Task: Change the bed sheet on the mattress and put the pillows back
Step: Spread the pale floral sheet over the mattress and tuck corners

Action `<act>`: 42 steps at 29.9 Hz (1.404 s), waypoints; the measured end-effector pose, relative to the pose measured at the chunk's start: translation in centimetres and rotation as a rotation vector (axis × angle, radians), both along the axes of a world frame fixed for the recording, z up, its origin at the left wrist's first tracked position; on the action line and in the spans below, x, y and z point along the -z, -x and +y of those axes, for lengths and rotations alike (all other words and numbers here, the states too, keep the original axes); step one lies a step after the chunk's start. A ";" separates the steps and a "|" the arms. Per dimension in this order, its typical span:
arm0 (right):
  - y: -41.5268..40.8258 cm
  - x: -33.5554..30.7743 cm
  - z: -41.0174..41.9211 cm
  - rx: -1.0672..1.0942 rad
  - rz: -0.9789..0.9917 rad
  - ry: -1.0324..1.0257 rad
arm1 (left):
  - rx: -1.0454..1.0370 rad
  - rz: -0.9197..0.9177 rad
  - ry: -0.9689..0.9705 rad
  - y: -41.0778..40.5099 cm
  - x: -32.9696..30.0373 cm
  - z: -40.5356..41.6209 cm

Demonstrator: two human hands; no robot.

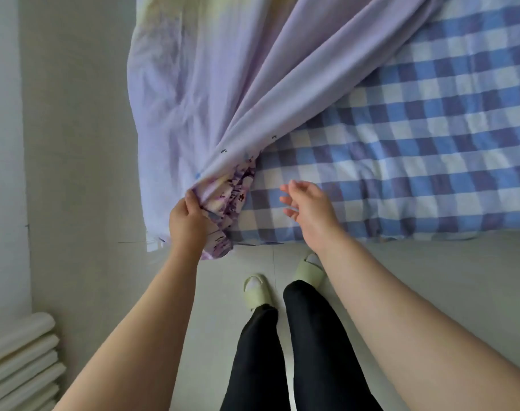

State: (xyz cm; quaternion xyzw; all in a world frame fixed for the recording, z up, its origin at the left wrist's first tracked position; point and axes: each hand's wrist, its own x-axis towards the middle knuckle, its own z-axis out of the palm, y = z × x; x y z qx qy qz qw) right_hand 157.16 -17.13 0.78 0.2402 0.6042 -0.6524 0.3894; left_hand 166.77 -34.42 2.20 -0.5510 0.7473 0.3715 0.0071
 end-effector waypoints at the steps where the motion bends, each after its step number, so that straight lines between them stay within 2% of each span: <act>1: -0.6 0.6 -0.5 -0.044 -0.038 -0.007 | -0.055 0.052 -0.054 0.0 0.0 0.2; 3: -1.4 1.8 -2.4 -0.143 -0.098 0.009 | -0.095 0.118 -0.188 0.3 -0.3 0.1; 6: -2.1 2.2 -6.4 -0.253 -0.149 0.037 | 0.013 -0.001 -0.358 0.4 -1.3 -0.8; 10: -2.6 1.7 -8.8 -0.132 -0.203 0.038 | 0.071 -0.070 -0.551 -0.1 -1.9 -2.9; 12: -2.6 1.3 -7.9 -0.043 -0.124 -0.015 | 0.203 -0.167 -0.443 -0.1 -1.9 -3.5; 15: -3.9 -0.1 -3.5 0.145 0.187 -0.197 | 0.354 -0.207 0.011 -0.8 -1.5 -2.1; 17: -6.3 -1.7 0.4 0.112 0.431 -0.294 | 0.441 -0.009 0.256 -1.8 -2.2 0.7; 18: -7.9 -2.6 2.3 0.059 0.544 -0.319 | 0.490 0.116 0.234 -2.0 -2.8 2.4; 19: -9.3 -3.5 3.9 0.010 0.629 -0.327 | 0.518 0.194 0.075 -1.8 -3.8 4.5; 21: -11.9 -4.8 6.5 -0.086 0.739 -0.356 | 0.524 0.190 -0.401 -0.4 -5.8 8.5; 22: -12.8 -5.2 7.2 -0.132 0.777 -0.368 | 0.569 0.146 -0.507 0.2 -6.3 10.2; 23: -13.5 -5.5 7.8 -0.177 0.788 -0.364 | 0.650 0.108 -0.499 0.8 -6.4 11.7; 26: -14.2 -6.6 9.1 -0.235 0.677 -0.248 | 0.778 0.028 -0.276 2.2 -6.6 15.4; 27: -13.7 -6.8 9.5 -0.154 0.587 -0.227 | 0.799 0.026 -0.265 2.5 -6.4 16.3; 30: -8.8 -5.8 11.5 0.313 0.205 -0.164 | 0.895 0.016 -0.236 2.9 -6.9 18.3; 31: -6.5 -5.2 12.4 0.330 0.090 -0.069 | 0.953 0.029 -0.194 2.8 -6.9 18.7; 34: 0.6 -4.7 13.9 0.168 -0.191 0.385 | 1.124 0.009 -0.176 1.8 -7.1 19.8; 36: 4.6 -5.1 14.2 0.233 -0.185 0.494 | 1.196 -0.120 -0.220 1.2 -6.6 20.3; 39: 8.6 -5.6 16.2 0.512 -0.122 0.489 | 1.215 -0.322 -0.175 1.1 -5.6 21.0; 42: 9.3 -6.2 22.4 0.568 -0.052 0.503 | 1.235 -0.522 -0.095 1.3 -4.2 23.0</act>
